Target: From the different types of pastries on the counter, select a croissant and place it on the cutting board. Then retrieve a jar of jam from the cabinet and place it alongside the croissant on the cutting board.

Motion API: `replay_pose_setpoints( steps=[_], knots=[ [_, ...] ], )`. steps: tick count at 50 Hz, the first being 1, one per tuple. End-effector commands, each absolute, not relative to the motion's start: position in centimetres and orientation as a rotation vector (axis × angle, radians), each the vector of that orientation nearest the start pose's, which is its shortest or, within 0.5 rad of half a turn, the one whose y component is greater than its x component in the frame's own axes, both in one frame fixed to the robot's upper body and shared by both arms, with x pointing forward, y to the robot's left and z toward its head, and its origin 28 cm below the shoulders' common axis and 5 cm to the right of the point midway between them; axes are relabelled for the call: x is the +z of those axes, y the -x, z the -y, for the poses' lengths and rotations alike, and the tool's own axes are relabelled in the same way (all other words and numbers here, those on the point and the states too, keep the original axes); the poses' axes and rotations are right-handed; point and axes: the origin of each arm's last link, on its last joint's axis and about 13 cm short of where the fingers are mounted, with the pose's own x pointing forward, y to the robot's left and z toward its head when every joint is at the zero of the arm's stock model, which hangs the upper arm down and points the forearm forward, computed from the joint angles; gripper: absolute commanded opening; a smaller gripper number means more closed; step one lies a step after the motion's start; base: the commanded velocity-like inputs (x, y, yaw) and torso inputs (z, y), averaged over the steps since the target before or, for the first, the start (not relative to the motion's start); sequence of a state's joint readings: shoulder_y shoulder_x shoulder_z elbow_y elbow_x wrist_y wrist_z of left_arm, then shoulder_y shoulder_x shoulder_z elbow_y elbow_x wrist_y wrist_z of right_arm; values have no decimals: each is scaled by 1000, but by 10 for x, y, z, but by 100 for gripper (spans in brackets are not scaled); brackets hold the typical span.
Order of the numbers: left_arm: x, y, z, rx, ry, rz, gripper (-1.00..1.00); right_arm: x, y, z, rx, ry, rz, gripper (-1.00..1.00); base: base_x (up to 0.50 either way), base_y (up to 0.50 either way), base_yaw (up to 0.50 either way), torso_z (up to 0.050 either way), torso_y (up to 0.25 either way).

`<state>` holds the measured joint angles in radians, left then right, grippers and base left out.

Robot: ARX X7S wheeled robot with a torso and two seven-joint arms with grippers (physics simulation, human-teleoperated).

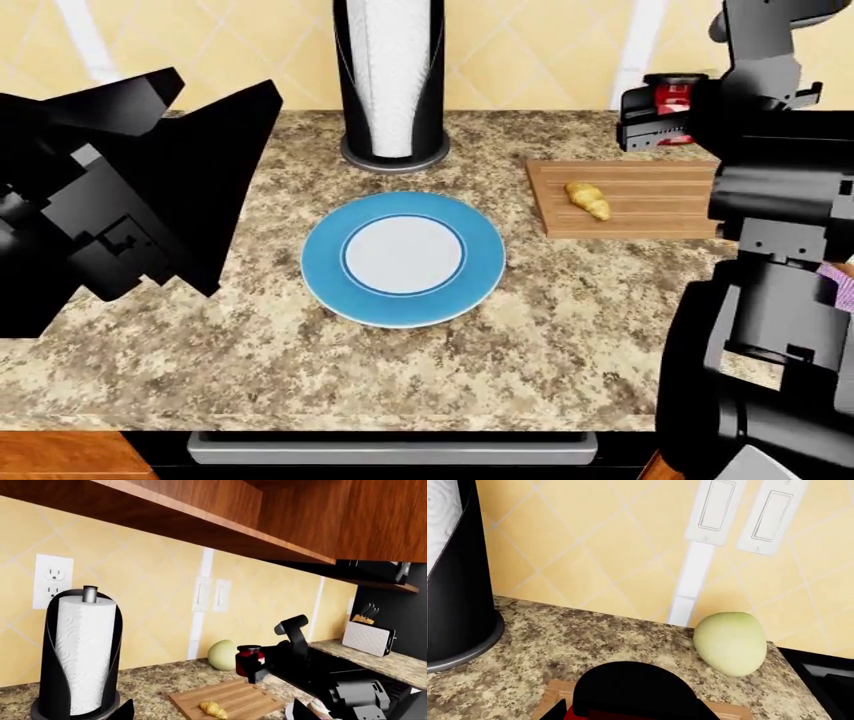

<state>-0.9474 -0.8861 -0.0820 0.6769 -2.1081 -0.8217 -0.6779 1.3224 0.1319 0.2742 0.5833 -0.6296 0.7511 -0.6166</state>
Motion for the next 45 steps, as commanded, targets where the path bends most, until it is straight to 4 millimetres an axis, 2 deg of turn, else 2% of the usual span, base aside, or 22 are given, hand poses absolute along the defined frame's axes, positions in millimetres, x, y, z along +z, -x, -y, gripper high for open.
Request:
replay_pose_setpoints(
  steps=[1,13,25,32,38,45],
  knots=[
    [324,-159,-261,-664,232,156,100,268,-388,211,-14,210,-142,-100,0,0,0,0,0],
    [323,-160,-261,-662,233,152,100,248,-394,211,-61,212,-217,-100,0,0,0,0,1],
    [323,-162,-260,-664,233,148,100,235,-398,217,-104,184,-189,-100,0,0,0,0,0],
    [323,-163,-260,-664,230,145,100,239,-403,218,-114,174,-111,-100,0,0,0,0,1],
    [324,-163,-259,-664,223,144,100,252,-407,221,-140,185,32,-100,0,0,0,2,0],
    [324,-164,-258,-668,220,143,100,260,-407,225,-145,209,68,-100,0,0,0,0,1]
  ],
)
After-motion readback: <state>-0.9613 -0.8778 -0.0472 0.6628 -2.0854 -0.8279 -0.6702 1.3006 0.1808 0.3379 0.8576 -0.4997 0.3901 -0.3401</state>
